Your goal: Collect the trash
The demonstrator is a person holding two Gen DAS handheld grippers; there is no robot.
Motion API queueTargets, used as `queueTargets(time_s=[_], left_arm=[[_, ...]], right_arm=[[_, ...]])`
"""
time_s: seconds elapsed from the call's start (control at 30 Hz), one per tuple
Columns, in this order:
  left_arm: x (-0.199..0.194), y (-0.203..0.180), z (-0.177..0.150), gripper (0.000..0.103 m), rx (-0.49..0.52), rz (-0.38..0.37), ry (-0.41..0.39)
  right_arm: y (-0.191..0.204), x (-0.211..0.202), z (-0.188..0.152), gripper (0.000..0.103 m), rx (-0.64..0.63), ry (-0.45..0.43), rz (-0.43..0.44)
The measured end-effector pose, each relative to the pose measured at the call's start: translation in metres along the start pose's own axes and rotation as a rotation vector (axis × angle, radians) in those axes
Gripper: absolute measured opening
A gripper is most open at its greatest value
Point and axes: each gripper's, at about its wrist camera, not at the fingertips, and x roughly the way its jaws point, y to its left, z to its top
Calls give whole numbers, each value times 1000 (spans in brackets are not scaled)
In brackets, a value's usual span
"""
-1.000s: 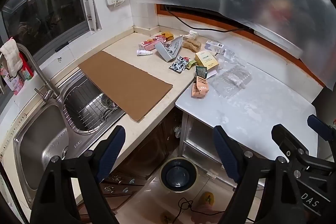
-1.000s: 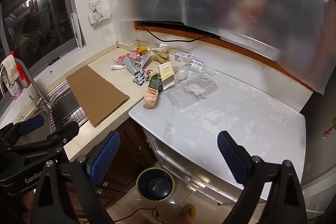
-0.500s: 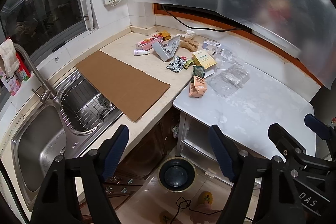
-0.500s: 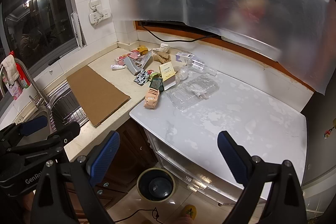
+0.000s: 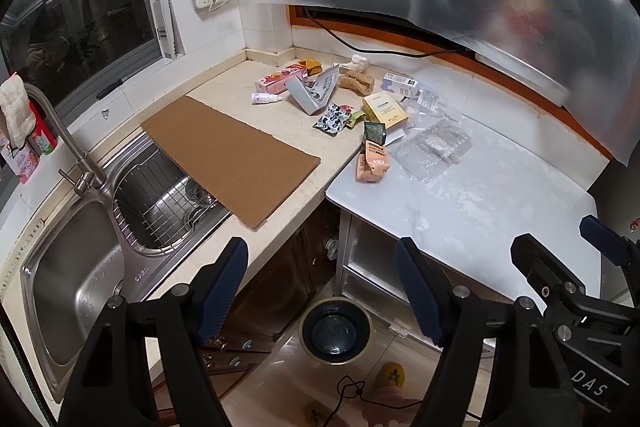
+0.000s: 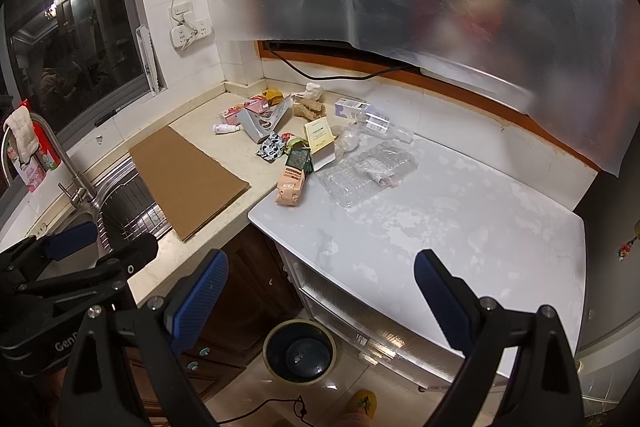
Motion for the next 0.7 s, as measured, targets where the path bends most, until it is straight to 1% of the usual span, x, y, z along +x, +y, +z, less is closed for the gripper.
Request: queueTargets(time_s=[0.47,0.7], left_arm=[[-2,-1,-1,73,2,0,-1],[-7,-1,-2,73,-1,12,-20]], right_arm=[[0,-2,-6,95,7,-3,7],[1,-7,-7,94,2,-14,24]])
